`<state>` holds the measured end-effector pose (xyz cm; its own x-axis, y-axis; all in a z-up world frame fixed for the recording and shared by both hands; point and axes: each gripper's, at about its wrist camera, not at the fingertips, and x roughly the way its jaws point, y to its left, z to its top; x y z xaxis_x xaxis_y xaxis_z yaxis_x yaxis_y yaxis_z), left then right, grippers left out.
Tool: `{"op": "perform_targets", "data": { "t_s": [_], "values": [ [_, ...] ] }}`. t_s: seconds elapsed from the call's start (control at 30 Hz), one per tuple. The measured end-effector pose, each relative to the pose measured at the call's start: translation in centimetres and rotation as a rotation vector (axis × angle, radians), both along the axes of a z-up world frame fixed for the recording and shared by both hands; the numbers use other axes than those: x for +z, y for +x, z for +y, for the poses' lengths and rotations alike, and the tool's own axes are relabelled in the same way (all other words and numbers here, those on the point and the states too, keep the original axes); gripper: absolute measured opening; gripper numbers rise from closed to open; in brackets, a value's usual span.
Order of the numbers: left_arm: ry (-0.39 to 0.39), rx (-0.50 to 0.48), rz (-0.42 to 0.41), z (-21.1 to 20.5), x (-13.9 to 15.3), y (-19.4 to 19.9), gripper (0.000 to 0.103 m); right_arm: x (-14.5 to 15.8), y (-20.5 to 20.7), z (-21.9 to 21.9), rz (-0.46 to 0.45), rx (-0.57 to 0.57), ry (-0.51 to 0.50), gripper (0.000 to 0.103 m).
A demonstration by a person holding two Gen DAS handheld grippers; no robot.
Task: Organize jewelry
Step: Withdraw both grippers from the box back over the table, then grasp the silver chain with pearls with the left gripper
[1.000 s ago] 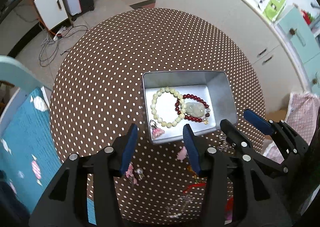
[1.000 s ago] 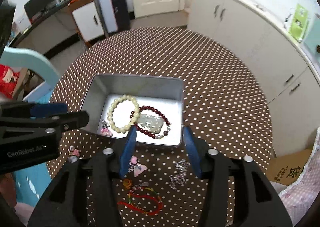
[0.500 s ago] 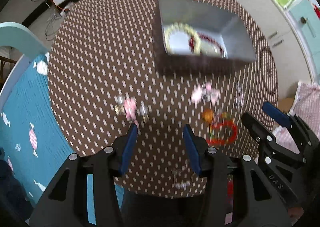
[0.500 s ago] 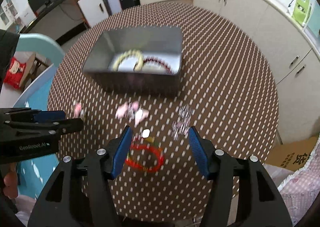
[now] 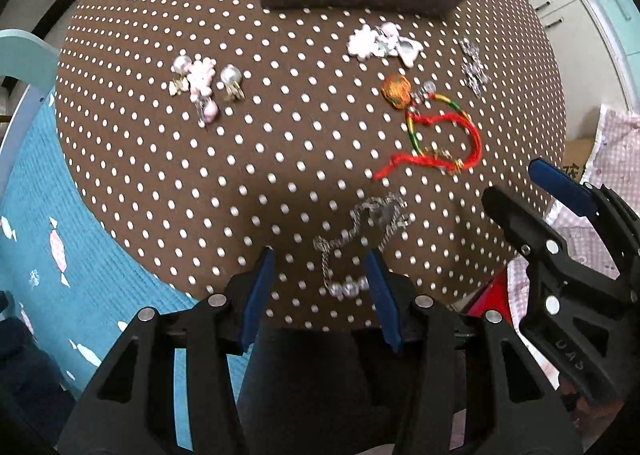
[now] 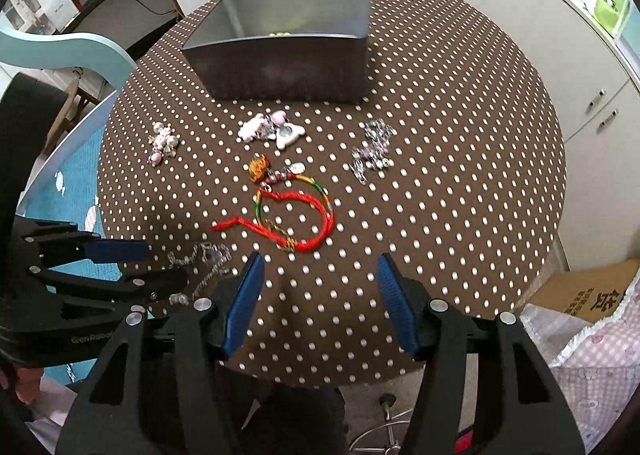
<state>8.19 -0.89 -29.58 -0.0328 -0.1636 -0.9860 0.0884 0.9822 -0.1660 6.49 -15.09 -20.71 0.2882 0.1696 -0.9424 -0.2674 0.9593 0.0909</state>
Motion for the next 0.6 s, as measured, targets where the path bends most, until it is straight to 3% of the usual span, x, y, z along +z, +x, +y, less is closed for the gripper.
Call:
{"op": "perform_targets", "data": {
  "t_s": [0.1,0.33,0.5,0.6],
  "values": [
    [-0.023,-0.002,0.023,-0.5,-0.3,-1.4,0.049,-0.2,-0.6,-0.5,0.010,-0.010,0.004,0.056],
    [0.018,-0.027,0.013,-3.5,-0.6,-3.9,0.049,-0.3,-1.7,-0.7,0.014,-0.002,0.002,0.056],
    [0.076,-0.026,-0.010,-5.5,-0.7,-4.5,0.024,-0.5,-2.0,-0.9,0.018,0.002,0.000,0.056],
    [0.065,-0.005,-0.011,-5.2,-0.5,-4.4,0.023,-0.2,-2.2,-1.1,0.016,0.003,0.002,0.056]
  ]
}}
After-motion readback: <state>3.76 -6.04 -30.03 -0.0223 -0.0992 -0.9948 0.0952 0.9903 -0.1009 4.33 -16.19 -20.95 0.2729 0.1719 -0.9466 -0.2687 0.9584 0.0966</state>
